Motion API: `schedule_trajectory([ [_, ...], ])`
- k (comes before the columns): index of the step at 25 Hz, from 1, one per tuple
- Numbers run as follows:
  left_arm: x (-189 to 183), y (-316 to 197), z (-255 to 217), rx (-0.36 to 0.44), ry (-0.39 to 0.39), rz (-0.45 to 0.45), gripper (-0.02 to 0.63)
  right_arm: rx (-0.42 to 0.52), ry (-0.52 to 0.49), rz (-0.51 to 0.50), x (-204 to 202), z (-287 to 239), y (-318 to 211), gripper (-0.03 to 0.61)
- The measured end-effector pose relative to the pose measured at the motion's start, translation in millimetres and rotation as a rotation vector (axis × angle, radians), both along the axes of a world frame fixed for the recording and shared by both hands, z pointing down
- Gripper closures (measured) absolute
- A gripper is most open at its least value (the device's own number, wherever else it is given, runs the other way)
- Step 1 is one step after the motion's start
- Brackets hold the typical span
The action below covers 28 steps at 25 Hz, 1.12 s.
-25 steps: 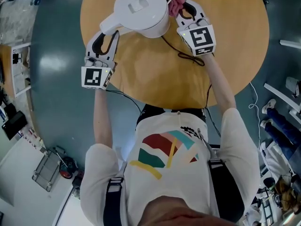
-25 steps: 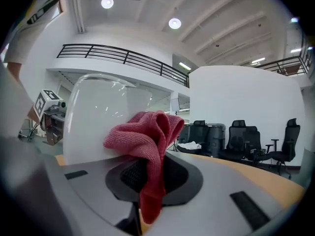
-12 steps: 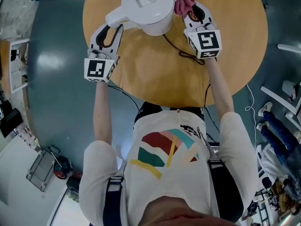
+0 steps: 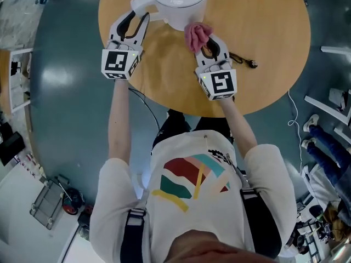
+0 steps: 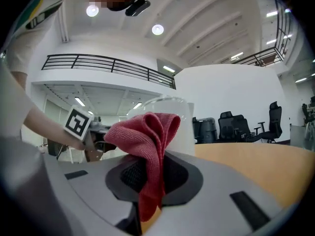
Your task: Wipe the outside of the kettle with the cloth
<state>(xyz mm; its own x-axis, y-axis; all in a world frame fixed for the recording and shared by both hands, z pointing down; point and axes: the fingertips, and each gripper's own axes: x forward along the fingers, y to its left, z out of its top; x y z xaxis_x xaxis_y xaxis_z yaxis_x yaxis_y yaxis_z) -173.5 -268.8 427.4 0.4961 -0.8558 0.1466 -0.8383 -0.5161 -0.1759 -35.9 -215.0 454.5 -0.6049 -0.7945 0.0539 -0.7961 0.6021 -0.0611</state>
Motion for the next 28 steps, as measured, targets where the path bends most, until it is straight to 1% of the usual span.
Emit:
schedule_trajectory([
  [3, 1, 5, 1, 0.004, 0.008, 0.018, 0.439, -0.011, 0.039, 0.0, -34, 23, 16, 0.531],
  [6, 1, 5, 0, 0.016, 0.015, 0.027, 0.439, -0.008, 0.088, 0.012, -62, 40, 10, 0.531],
  [9, 0, 7, 1, 0.021, 0.02, 0.036, 0.439, -0.022, 0.106, 0.025, -79, 51, 1, 0.531],
  [14, 1, 6, -5, 0.03, 0.035, 0.046, 0.439, -0.029, 0.134, 0.074, -86, 58, -19, 0.531],
  [18, 0, 7, -3, 0.03, 0.049, 0.059, 0.439, -0.016, 0.2, 0.104, -89, 66, -28, 0.531],
  [20, 0, 6, -3, 0.027, 0.051, 0.062, 0.439, -0.036, 0.202, 0.129, -89, 70, -31, 0.531],
  [23, 0, 5, -2, 0.029, 0.057, 0.06, 0.439, -0.039, 0.206, 0.166, -89, 69, -35, 0.531],
  [28, 0, 4, 0, 0.033, 0.052, 0.072, 0.439, -0.038, 0.198, 0.181, -78, 70, -30, 0.532],
])
